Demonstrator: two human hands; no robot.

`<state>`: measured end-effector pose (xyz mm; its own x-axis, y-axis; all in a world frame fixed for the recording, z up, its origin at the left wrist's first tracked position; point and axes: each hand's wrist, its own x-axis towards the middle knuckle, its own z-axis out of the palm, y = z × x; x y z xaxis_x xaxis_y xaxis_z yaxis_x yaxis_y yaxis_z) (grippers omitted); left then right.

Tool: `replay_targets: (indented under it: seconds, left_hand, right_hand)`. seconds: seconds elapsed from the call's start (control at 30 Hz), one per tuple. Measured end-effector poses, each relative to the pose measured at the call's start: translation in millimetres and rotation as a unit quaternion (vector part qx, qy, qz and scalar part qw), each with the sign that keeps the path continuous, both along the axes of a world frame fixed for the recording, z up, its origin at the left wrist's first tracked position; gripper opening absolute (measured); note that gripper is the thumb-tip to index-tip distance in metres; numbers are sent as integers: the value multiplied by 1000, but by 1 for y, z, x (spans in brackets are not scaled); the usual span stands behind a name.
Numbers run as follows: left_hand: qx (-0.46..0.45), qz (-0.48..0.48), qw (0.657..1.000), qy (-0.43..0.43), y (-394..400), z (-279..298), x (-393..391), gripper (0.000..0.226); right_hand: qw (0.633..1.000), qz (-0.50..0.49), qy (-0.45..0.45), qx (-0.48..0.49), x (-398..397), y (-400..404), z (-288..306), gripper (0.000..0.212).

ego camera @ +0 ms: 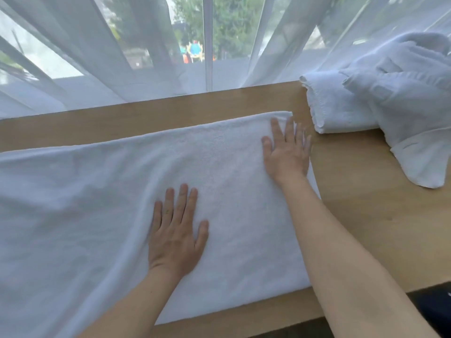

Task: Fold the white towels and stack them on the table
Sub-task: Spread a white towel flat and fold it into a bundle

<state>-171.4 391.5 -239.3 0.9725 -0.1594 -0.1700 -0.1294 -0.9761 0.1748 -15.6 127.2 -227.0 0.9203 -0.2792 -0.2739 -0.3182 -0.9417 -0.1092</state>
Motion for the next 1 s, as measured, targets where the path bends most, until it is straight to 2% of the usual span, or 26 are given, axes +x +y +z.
replay_targets:
  seconds: [0.07,0.13,0.2,0.27,0.33,0.4,0.43,0.5,0.53,0.6,0.67,0.7,0.83,0.93,1.0]
  left_hand:
    - [-9,6,1000,-12,-1,-1,2,71]
    - [-13,5,1000,-21,-2,-2,2,71]
    - [-13,5,999,-33,-1,-3,1,71]
    - [-14,5,999,-38,-1,-3,2,72]
    - [-13,9,999,-43,-1,-3,4,72]
    - [-15,7,999,-44,-1,-4,4,72]
    - [-17,8,999,-44,-2,-4,3,72]
    - [-17,13,998,-51,-2,-4,2,73]
    - [-18,13,999,-50,-2,-4,2,73]
    - [-22,16,998,-48,-2,-4,2,74]
    - [-18,17,998,-52,-2,-5,3,75]
    - [-20,16,998,-51,-2,-4,2,74]
    - [-26,20,998,-53,-2,-3,1,73]
    - [-33,21,998,-47,-2,1,2,73]
    - [-36,18,998,-39,-2,2,1,73]
  right_hand:
    - [999,-9,-47,16,-4,23,5,62]
    - [993,50,-91,62,-44,63,5,61]
    - [988,118,-72,66,-99,92,-1,61]
    - [990,120,-61,45,-113,76,-6,62]
    - [997,57,-46,14,-91,35,-7,61]
    - [998,-53,-26,-13,-72,-7,-2,60]
    - [994,-99,-32,-17,-72,-15,1,60]
    - [988,-121,-90,-20,-96,12,0,60]
    - [988,-98,-120,6,-118,39,1,59]
    - [990,21,-125,58,-168,93,-3,59]
    - [988,116,-91,54,-195,100,-11,61]
    - [988,120,-78,48,-197,83,-14,62]
    - [996,-70,-55,-9,-196,-3,-13,64]
    - [973,-222,-68,6,-193,-21,-8,70]
    - [973,-203,-104,29,-193,9,-3,69]
